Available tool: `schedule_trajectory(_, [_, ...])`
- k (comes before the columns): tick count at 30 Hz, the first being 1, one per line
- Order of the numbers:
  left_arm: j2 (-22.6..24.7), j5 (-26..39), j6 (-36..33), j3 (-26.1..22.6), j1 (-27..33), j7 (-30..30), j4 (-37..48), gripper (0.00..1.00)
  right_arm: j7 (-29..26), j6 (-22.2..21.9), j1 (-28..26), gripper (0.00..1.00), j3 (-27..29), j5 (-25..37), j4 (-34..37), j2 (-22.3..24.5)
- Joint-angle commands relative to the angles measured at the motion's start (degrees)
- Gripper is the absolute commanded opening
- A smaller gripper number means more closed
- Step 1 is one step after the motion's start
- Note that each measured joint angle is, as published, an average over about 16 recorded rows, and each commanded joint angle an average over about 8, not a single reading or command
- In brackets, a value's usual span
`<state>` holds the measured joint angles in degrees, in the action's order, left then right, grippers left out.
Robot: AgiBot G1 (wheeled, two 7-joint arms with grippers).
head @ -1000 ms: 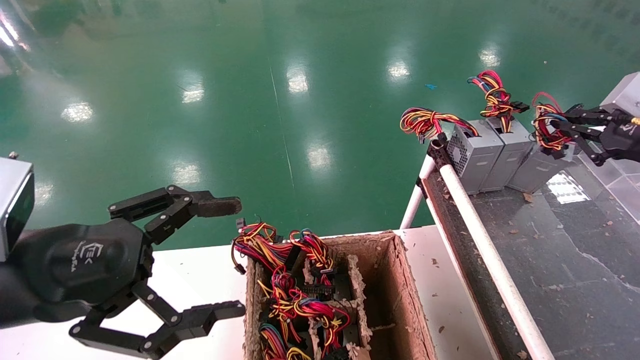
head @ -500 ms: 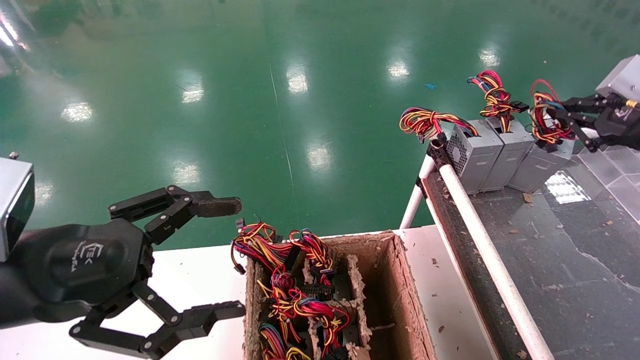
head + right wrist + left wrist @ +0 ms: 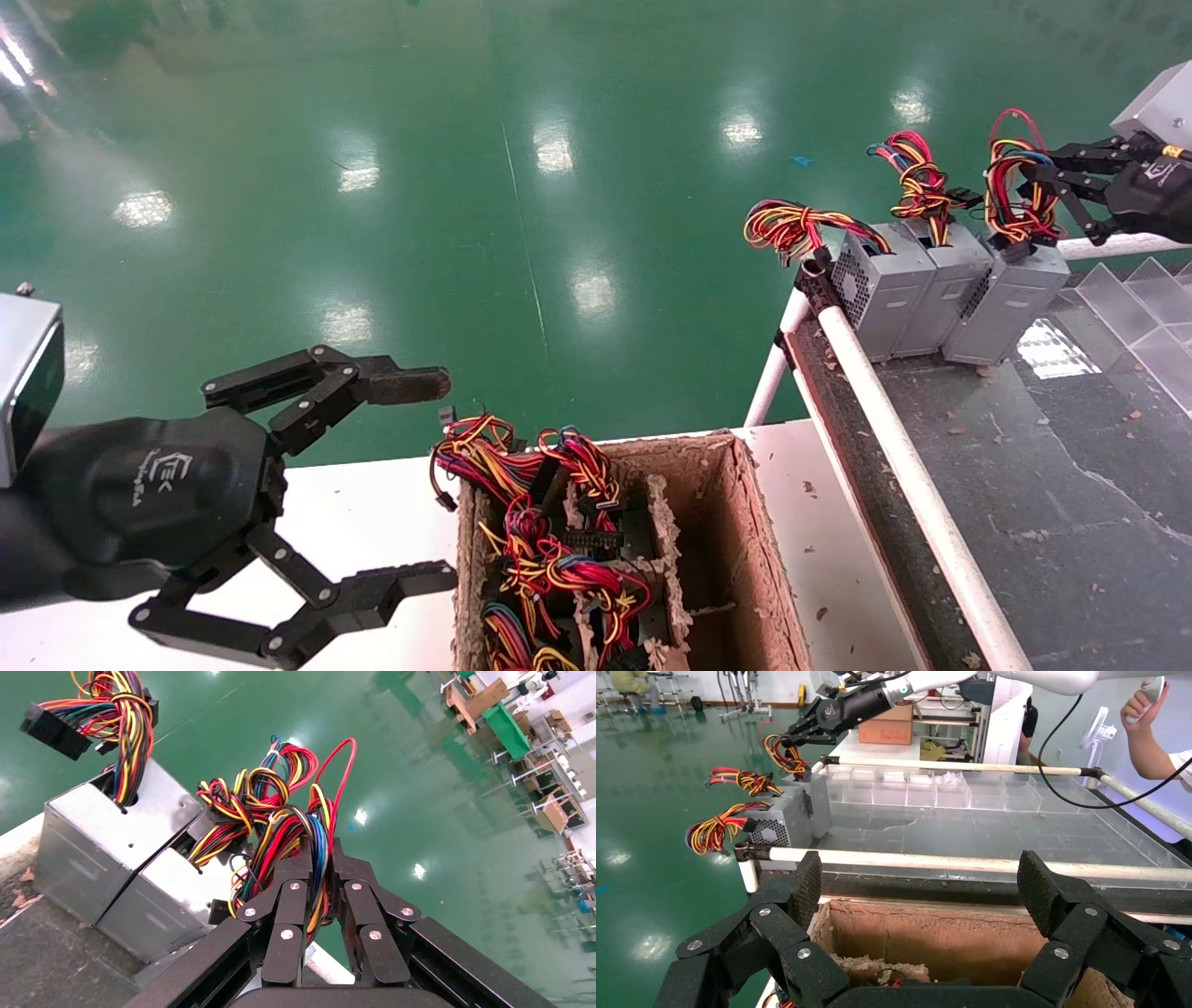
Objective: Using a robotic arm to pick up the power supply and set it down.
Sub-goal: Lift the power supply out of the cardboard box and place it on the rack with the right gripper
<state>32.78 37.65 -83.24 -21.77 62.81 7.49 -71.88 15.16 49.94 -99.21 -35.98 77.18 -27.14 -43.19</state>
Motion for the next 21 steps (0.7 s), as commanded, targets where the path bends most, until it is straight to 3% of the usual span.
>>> schedule_trajectory(1, [0.0,0.0,0.0,0.0,0.0,0.0,0.0,1.0,0.79,0.01,-0.7,0.0,-0.01,0.12,1.31,-0.58])
schedule_trajectory(9, [0.0,0.0,0.0,0.0,0.0,0.0,0.0,1.0,4.41,-0.13,-2.8,0.03,0.35,-0.21,5.71,-3.19])
schedule_trajectory(17, [0.0,0.0,0.0,0.0,0.0,0.0,0.0,1.0,7.48,-0.32,-4.42,0.99,0.82,-0.74,10.1,-5.12])
schedule_trajectory(21, [0.0,0.0,0.0,-0.01,0.0,0.0,0.0,1.0,8.78,-0.15,-5.14,1.0,1.17,-1.18,11.95,-5.61])
